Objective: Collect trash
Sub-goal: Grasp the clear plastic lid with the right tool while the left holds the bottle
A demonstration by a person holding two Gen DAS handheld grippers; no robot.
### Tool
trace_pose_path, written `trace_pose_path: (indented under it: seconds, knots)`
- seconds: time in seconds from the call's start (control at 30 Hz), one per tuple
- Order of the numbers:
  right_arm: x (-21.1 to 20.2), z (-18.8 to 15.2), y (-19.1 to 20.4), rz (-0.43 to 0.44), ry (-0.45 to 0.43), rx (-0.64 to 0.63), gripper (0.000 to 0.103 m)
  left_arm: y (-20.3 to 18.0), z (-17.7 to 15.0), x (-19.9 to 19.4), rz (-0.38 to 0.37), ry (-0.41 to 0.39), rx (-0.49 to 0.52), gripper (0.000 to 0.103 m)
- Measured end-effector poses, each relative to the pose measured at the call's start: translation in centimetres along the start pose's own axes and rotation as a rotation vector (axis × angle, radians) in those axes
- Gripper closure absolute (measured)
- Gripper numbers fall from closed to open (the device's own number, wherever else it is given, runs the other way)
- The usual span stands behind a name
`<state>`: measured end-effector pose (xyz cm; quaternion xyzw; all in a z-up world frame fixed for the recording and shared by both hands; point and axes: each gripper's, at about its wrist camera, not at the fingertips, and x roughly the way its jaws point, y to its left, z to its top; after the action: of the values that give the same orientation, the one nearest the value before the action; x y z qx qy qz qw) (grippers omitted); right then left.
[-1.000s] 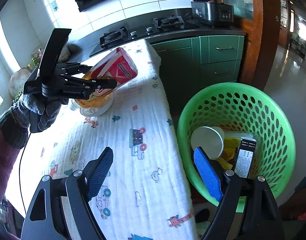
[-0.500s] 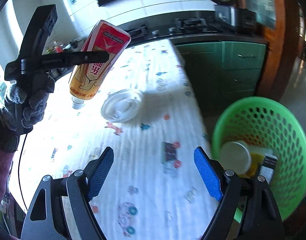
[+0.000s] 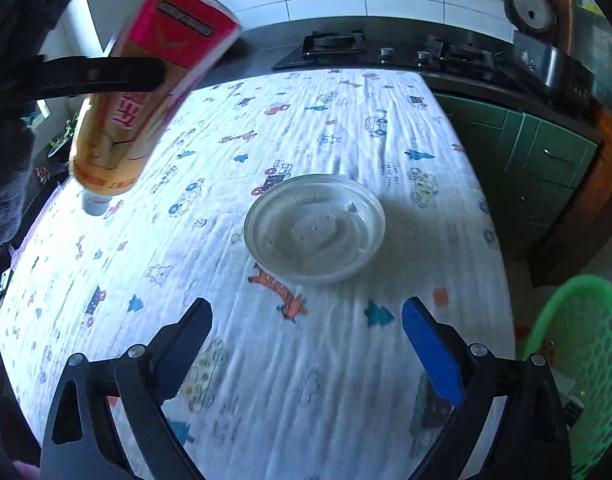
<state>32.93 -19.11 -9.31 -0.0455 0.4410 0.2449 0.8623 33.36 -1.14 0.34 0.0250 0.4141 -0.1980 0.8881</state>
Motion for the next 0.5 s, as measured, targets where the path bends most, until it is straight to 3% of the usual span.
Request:
trace_pose_path:
  seconds: [0.2, 0.5]
  knots:
    - [3.3, 1.7, -0.4, -0.030, 0.052, -0.046, 0.009, 1.2, -0.8, 0.4, -0.003, 0.012, -0.024, 0.031]
    - [5.3, 3.9, -0.3, -0.032, 0.035, -0.051, 0.007, 2.2, -1.2, 0.6, -0.003, 0.025, -0.052, 0.031]
